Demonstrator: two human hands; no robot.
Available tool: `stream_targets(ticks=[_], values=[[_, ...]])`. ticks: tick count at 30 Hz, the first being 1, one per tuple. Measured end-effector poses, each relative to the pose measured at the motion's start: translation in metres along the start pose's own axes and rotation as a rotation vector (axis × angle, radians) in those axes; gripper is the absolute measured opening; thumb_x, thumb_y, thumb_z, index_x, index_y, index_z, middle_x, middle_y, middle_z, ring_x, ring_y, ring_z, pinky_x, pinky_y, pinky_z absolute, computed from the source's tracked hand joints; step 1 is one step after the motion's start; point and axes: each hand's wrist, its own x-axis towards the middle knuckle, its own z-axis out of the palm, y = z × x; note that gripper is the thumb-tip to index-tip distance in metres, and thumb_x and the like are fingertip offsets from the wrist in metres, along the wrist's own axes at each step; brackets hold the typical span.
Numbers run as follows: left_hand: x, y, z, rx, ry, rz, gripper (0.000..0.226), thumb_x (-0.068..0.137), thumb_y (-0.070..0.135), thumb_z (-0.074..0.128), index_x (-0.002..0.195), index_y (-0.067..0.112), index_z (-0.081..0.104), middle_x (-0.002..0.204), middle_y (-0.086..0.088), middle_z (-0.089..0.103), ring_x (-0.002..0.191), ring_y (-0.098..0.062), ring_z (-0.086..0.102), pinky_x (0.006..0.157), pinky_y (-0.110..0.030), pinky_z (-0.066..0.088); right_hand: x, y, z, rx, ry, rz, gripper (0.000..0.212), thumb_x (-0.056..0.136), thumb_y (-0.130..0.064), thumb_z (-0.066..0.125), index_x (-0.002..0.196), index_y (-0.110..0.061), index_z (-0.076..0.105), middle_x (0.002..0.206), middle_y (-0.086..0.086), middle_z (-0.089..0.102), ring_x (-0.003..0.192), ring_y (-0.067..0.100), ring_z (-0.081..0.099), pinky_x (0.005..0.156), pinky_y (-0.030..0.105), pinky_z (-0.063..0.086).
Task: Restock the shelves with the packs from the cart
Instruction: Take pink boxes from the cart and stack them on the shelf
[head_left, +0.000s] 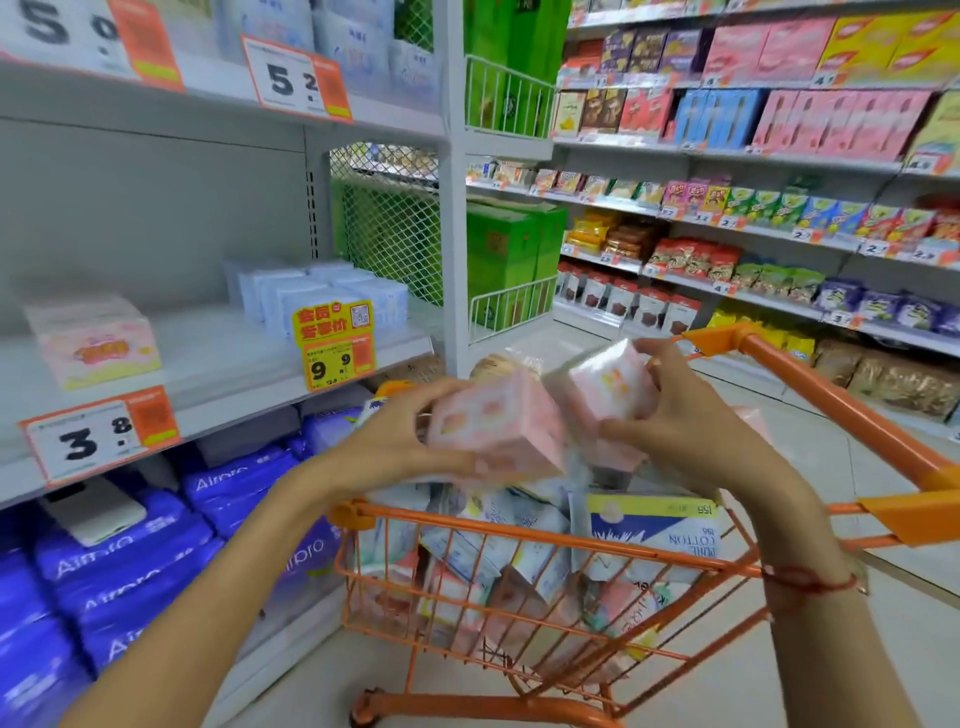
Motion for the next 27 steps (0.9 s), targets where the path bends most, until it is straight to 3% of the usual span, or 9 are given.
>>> stream_targets(ticks=[4,6,8,12,15,17,19,24,27], values=[[-0.004,-0.016,-0.052,-0.31,0.319,-0.099,0.053,0.046,0.034,0.073,0.098,0.025,0.065,0.09,0.004,0.07,0.091,-0.016,0.064,0.082,-0.029,0.05,0.016,-0.023,0.014,0.513,0.109,0.099,0.057,0.075,-0.019,0.071,0.121,-0.026,0.037,0.107,0.005,0.064,0.089,0.02,0.066,0.072,0.037,0.056],[-0.009,-0.018,-0.075,-0.496,0.445,-0.166,0.037,0.053,0.022,0.072,0.089,0.017,0.064,0.078,-0.001,0.071,0.08,-0.017,0.066,0.077,-0.029,0.055,0.028,-0.04,0.027,0.712,-0.009,0.129,0.057,0.071,-0.022,0.067,0.124,-0.014,0.048,0.101,0.005,0.067,0.078,0.017,0.066,0.06,0.025,0.049],[-0.02,-0.017,-0.094,-0.546,0.563,-0.201,0.028,0.056,0.023,0.068,0.08,0.015,0.057,0.062,0.003,0.066,0.06,-0.009,0.064,0.057,-0.018,0.054,0.04,-0.061,0.045,0.897,-0.196,0.148,0.044,0.074,-0.021,0.061,0.116,-0.007,0.056,0.094,0.007,0.063,0.074,0.018,0.058,0.066,0.023,0.041],[-0.047,-0.027,-0.127,-0.532,0.785,-0.268,0.04,0.046,0.031,0.064,0.083,0.018,0.059,0.081,-0.002,0.061,0.075,-0.014,0.06,0.072,-0.031,0.052,0.064,-0.093,0.093,1.159,-0.476,0.173,0.059,0.056,-0.024,0.068,0.111,-0.008,0.054,0.1,0.015,0.052,0.097,0.03,0.044,0.083,0.038,0.036],[-0.061,-0.036,-0.144,-0.545,0.883,-0.285,0.036,0.048,0.03,0.063,0.083,0.019,0.059,0.08,-0.002,0.062,0.075,-0.017,0.06,0.07,-0.03,0.052,0.081,-0.111,0.129,1.235,-0.576,0.236,0.068,0.052,-0.02,0.069,0.116,0.0,0.056,0.107,0.017,0.055,0.105,0.033,0.053,0.085,0.043,0.047],[-0.069,-0.036,-0.151,-0.502,0.901,-0.292,0.03,0.055,0.029,0.057,0.083,0.018,0.058,0.08,-0.005,0.061,0.073,-0.018,0.059,0.06,-0.024,0.053,0.089,-0.12,0.151,1.257,-0.601,0.284,0.069,0.041,-0.017,0.074,0.107,-0.001,0.061,0.103,0.016,0.055,0.101,0.029,0.053,0.074,0.036,0.048],[-0.076,-0.037,-0.16,-0.445,0.937,-0.314,0.034,0.053,0.031,0.059,0.084,0.018,0.061,0.086,-0.009,0.062,0.074,-0.02,0.059,0.066,-0.025,0.052,0.096,-0.126,0.168,1.293,-0.603,0.335,0.071,0.035,-0.015,0.078,0.104,-0.003,0.062,0.107,0.014,0.053,0.103,0.026,0.049,0.073,0.031,0.044],[-0.094,-0.05,-0.187,-0.259,1.276,-0.368,0.093,0.041,0.048,0.075,0.127,0.022,0.048,0.113,0.001,0.059,0.097,-0.018,0.062,0.091,-0.042,0.051,0.114,-0.135,0.197,1.313,-0.63,0.352,0.101,0.032,-0.022,0.085,0.126,0.002,0.056,0.136,0.02,0.052,0.116,0.033,0.051,0.104,0.044,0.036],[-0.102,-0.057,-0.204,-0.085,1.44,-0.346,0.076,0.049,0.041,0.08,0.115,0.026,0.046,0.106,0.007,0.058,0.104,-0.019,0.061,0.097,-0.043,0.047,0.123,-0.15,0.205,1.251,-0.626,0.324,0.056,0.061,-0.022,0.072,0.114,-0.004,0.061,0.113,0.016,0.062,0.095,0.03,0.059,0.079,0.036,0.048]])
